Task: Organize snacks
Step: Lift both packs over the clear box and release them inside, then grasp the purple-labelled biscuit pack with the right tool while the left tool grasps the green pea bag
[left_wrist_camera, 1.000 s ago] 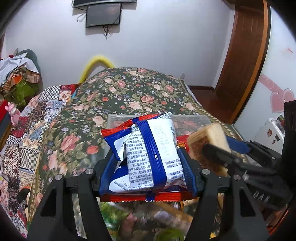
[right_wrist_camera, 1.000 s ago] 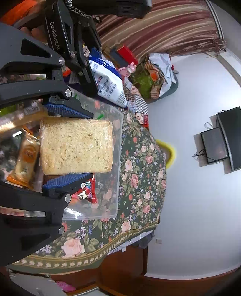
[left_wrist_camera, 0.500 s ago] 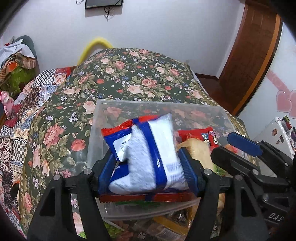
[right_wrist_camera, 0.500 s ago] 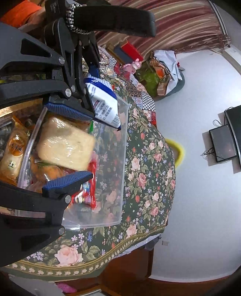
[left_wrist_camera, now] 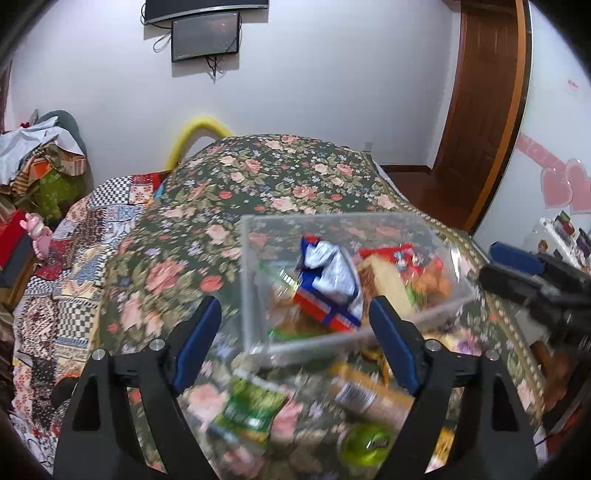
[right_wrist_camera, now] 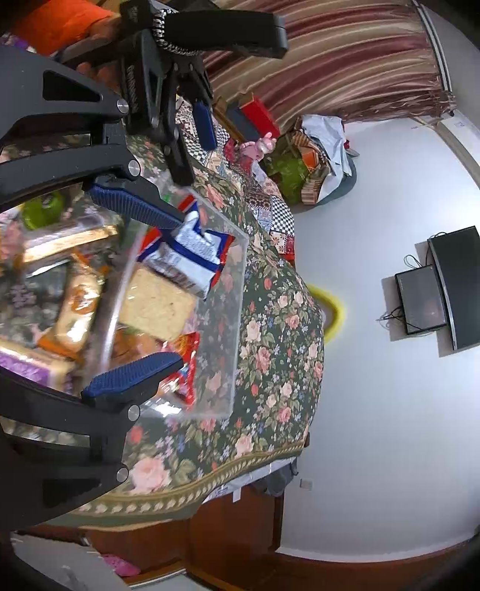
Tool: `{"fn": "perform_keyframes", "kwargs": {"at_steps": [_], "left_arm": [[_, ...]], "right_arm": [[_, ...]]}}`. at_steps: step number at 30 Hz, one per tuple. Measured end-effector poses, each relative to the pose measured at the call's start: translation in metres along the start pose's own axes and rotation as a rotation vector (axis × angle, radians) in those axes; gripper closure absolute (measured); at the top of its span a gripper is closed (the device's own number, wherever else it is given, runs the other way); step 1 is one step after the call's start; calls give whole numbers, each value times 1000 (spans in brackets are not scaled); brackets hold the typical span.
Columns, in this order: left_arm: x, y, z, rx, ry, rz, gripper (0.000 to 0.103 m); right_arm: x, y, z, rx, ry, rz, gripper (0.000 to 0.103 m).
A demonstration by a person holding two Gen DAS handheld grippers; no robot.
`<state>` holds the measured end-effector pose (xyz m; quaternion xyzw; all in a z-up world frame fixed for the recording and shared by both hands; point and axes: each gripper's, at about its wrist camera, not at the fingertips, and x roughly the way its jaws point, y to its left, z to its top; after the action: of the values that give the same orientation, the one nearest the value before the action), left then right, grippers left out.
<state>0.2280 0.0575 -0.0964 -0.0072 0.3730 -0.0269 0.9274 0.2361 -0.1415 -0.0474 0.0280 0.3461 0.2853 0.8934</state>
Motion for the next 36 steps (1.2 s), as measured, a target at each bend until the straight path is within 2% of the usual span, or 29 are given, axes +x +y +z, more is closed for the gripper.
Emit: {"fn": "perform_keyframes", "kwargs": {"at_steps": [8, 13, 20, 25, 29, 31, 34, 36], "left_arm": [[-8, 19, -49, -8, 70, 27, 18], [11, 35, -78, -43, 147, 57, 18], [39, 50, -98, -93, 223, 59, 18], [52, 51, -102, -102, 228, 38, 18], [65, 47, -101, -87, 231, 51, 30], [70, 45, -102, -87, 221, 68, 32], [70, 44, -105, -85, 191, 94, 42], [68, 43, -106, -83, 182, 96, 52]], "right_arm": [[-17, -28, -35, 56, 56, -69, 34], [-8, -44, -65, 99, 141, -116, 34], [11, -53, -101, 124, 228, -138, 34], [21, -53, -106, 119, 252, -131, 44], [29, -54, -109, 116, 272, -136, 46], [36, -55, -112, 112, 296, -139, 46], [38, -52, -114, 93, 299, -165, 53], [35, -55, -114, 106, 292, -165, 57]]}}
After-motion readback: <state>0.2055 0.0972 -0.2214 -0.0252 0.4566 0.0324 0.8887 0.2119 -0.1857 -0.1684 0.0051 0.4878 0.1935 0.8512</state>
